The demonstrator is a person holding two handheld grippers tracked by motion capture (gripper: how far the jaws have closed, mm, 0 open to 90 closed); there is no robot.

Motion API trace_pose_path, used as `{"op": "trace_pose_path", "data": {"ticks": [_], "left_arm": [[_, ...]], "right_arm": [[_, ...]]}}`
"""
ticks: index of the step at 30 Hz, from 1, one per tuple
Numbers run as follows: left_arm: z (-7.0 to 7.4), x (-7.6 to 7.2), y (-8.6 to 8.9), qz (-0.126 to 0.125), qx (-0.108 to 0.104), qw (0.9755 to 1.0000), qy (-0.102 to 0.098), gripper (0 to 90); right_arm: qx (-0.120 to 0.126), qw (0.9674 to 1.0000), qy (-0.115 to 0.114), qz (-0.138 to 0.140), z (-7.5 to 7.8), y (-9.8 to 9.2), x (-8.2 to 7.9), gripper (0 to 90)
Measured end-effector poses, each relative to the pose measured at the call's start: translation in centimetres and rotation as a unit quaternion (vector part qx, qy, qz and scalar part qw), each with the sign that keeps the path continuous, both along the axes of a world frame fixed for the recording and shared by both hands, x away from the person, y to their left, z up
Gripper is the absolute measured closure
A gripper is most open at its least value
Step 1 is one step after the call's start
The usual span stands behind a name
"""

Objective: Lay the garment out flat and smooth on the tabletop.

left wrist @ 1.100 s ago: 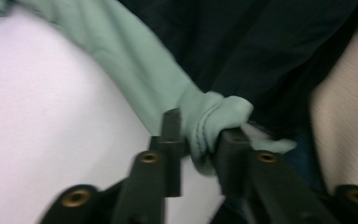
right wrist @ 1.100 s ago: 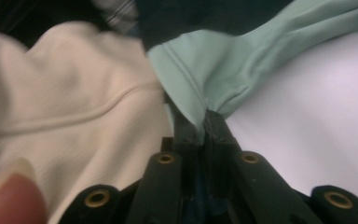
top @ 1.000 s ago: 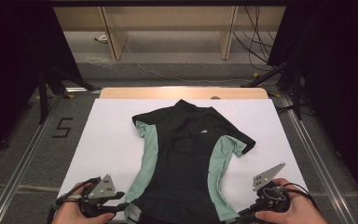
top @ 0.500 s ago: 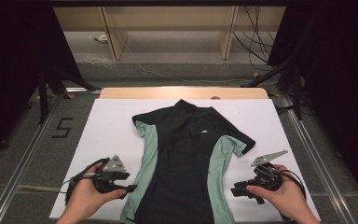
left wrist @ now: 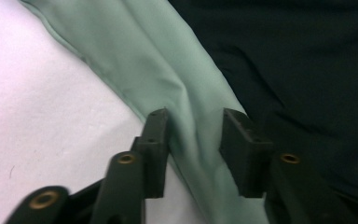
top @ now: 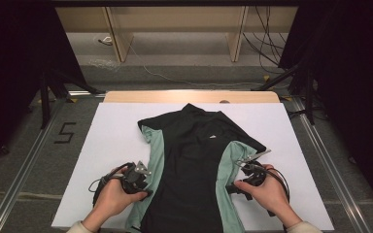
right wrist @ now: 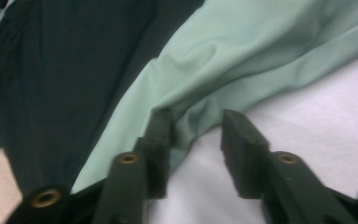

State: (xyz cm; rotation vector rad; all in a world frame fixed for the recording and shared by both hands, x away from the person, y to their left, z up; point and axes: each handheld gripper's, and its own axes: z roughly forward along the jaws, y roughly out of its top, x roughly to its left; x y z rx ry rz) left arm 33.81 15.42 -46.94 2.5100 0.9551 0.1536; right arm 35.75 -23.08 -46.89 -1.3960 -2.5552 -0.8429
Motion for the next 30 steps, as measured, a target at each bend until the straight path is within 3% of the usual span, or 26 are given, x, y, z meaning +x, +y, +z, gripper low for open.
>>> {"op": "trace_pose_path", "data": {"ticks": [4,6,11,15,16,18,21,23,25,26,28,30], "left_arm": [[0.1,-0.1,-0.1,0.000,0.007,1.0000,0.005,79.0],[0.1,-0.2,-0.1,0.003,0.005,0.9999,0.010,82.7],[0.2,-0.2,-0.1,0.003,0.003,0.9999,0.013,85.3],[0.1,-0.2,0.0,0.002,0.001,0.9999,0.013,84.7],[0.1,-0.2,0.0,0.001,0.001,0.9999,0.012,84.5],[0.1,-0.2,0.0,0.001,0.002,0.9999,0.012,84.4],[0.1,-0.2,0.0,0.002,0.001,0.9999,0.012,85.0],[0.1,-0.2,-0.1,0.004,0.002,0.9999,0.013,85.7],[0.2,-0.2,-0.1,0.004,0.004,0.9999,0.011,86.3],[0.2,-0.3,-0.1,0.004,0.005,0.9999,0.011,86.6],[0.2,-0.3,-0.2,0.003,0.007,0.9999,0.011,87.0],[0.3,-0.4,-0.3,0.002,0.010,0.9999,0.010,87.4]], "right_arm": [[-0.021,0.9997,-0.007,0.011,-0.1,0.6,0.1,84.7],[-0.020,0.9996,0.001,0.018,-0.1,0.7,0.2,88.9],[-0.031,0.9992,-0.002,0.024,0.1,0.4,0.2,90.0],[-0.027,0.9995,-0.011,0.014,0.6,0.1,0.2,89.4],[-0.025,0.9995,-0.018,0.008,0.7,0.1,0.1,87.7],[-0.023,0.9990,-0.038,-0.005,0.9,0.3,-0.1,76.3],[-0.008,0.9991,-0.041,-0.009,0.8,0.6,-0.2,67.5],[-0.015,0.9989,-0.044,-0.009,0.5,0.8,-0.1,64.6],[-0.017,0.9992,-0.037,-0.009,0.0,1.0,-0.1,69.0],[-0.026,0.9987,-0.044,-0.006,0.0,1.1,-0.1,73.5],[-0.041,0.9983,-0.042,0.006,0.2,1.3,-0.2,87.3],[-0.054,0.9973,-0.048,0.015,0.1,1.5,-0.3,88.4]]}}
